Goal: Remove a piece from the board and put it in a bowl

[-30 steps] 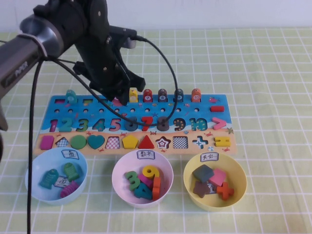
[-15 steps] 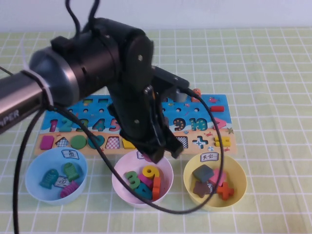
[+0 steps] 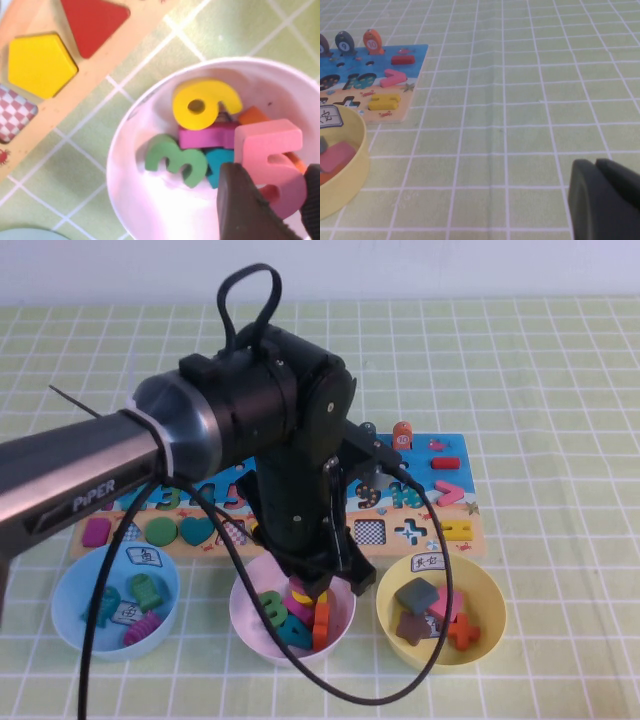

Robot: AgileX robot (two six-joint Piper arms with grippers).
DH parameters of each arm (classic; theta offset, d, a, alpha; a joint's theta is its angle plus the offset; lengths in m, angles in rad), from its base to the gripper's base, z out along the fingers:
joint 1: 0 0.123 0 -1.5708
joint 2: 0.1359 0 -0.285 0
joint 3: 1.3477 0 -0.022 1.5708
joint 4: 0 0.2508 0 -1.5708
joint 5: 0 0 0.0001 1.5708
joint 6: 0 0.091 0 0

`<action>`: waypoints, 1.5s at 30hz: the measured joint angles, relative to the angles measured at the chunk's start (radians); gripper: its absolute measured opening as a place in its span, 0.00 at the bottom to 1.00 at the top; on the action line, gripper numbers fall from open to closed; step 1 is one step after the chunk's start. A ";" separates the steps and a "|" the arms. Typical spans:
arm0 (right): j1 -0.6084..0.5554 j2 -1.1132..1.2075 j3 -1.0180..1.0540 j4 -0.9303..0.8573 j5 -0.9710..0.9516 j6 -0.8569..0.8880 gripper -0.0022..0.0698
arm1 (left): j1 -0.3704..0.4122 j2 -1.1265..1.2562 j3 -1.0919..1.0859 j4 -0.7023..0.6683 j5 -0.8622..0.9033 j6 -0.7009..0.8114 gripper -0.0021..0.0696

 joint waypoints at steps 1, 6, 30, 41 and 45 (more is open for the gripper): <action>0.000 0.000 0.000 0.000 0.000 0.000 0.01 | 0.000 0.006 0.003 0.009 0.000 0.000 0.33; 0.000 0.000 0.000 0.000 0.000 0.000 0.01 | 0.000 0.018 0.043 0.034 -0.023 0.000 0.33; 0.000 0.000 0.000 0.000 0.000 0.000 0.01 | 0.004 -0.034 0.097 0.061 -0.127 -0.070 0.74; 0.000 0.000 0.000 0.000 0.000 0.000 0.01 | 0.002 -0.518 0.333 0.182 -0.388 -0.101 0.07; 0.000 0.000 0.000 0.000 0.000 0.000 0.01 | 0.002 -0.767 0.559 0.187 -0.573 -0.109 0.04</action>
